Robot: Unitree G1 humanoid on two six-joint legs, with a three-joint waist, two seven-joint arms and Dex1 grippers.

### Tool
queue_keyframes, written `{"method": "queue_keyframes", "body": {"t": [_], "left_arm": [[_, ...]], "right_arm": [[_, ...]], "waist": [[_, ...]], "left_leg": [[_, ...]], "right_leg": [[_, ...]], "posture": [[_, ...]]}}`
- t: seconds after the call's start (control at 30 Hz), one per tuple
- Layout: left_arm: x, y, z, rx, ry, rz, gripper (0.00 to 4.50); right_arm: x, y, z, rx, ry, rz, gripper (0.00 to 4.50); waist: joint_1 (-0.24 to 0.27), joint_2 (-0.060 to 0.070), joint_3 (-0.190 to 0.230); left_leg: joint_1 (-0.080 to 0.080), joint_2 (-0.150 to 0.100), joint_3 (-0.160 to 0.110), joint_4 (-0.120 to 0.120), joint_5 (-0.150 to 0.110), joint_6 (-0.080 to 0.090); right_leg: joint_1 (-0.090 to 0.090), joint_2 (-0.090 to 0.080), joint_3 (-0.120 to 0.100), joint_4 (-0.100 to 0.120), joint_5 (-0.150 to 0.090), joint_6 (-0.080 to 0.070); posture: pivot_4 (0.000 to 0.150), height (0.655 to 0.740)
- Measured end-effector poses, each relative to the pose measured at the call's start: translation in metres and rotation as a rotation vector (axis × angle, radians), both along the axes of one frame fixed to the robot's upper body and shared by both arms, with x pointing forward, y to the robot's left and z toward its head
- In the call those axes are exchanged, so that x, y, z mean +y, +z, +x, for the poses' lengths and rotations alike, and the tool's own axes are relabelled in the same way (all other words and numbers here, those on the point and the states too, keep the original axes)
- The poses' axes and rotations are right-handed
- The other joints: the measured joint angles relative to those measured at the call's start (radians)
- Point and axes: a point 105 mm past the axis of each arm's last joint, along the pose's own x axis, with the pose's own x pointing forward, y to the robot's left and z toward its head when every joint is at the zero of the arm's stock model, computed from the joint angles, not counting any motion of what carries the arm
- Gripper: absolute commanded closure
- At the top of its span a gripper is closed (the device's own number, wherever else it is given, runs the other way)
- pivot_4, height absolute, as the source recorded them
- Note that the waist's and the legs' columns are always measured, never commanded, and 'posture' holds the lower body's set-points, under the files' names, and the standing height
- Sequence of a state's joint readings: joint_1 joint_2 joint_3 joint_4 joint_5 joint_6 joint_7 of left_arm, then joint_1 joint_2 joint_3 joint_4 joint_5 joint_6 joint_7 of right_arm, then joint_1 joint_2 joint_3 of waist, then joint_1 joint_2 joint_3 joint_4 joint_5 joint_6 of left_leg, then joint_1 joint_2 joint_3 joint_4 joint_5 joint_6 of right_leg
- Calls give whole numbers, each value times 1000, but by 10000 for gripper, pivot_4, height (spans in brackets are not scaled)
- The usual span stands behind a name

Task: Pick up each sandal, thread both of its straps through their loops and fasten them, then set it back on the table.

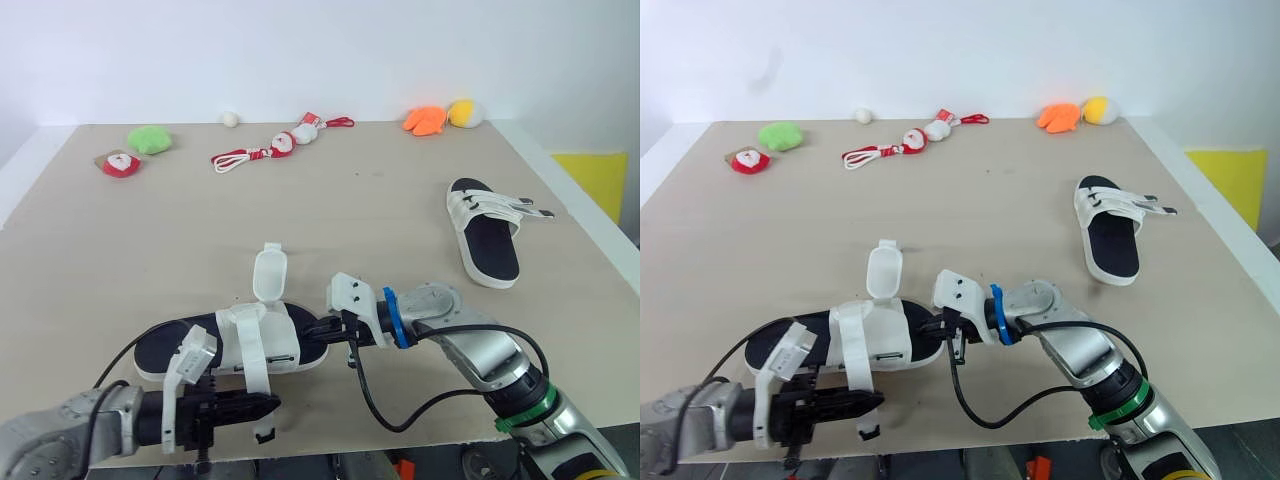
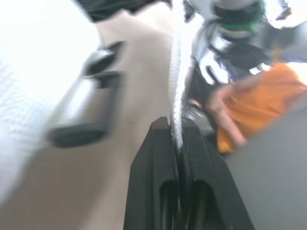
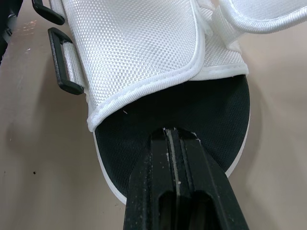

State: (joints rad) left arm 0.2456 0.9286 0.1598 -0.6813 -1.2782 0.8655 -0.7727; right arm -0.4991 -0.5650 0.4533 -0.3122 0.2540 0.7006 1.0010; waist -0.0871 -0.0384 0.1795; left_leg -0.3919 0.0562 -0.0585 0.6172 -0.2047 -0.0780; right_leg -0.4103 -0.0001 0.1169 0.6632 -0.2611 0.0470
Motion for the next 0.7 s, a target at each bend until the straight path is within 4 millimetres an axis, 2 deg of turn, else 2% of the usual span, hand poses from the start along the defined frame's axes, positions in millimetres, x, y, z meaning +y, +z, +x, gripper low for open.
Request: {"method": "queue_keyframes", "body": {"t": [0.13,0.27,0.33,0.5,0.7], "left_arm": [[1,35,12,-101,-14,-37,44525],[2,51,24,-147,-3,-53,44525],[7,57,36,-182,25,-34,44525],[20,50,54,-184,95,19,44525],[22,44,60,-161,111,11,44525]], "right_arm": [[0,0,0,1,-3,0,45000],[1,0,-1,2,-6,2,45000],[1,0,-1,2,-9,4,45000],[1,0,-2,3,-12,5,45000],[1,0,-2,1,-20,6,45000]], "waist": [[0,1,0],[0,1,0],[-1,1,0],[-1,1,0],[-1,1,0]], "left_leg": [[0,-1,1,0,0,0],[0,0,1,0,0,0],[0,0,1,-1,0,0],[0,0,1,-1,0,0],[-1,0,1,-1,0,0]], "right_leg": [[0,0,1,0,0,0],[2,1,1,0,0,0],[1,1,1,0,0,0],[1,2,1,0,0,0],[1,2,1,0,0,0]], "posture": [[1500,7400],[1500,7400],[1500,7400],[1500,7400],[1500,7400]]}}
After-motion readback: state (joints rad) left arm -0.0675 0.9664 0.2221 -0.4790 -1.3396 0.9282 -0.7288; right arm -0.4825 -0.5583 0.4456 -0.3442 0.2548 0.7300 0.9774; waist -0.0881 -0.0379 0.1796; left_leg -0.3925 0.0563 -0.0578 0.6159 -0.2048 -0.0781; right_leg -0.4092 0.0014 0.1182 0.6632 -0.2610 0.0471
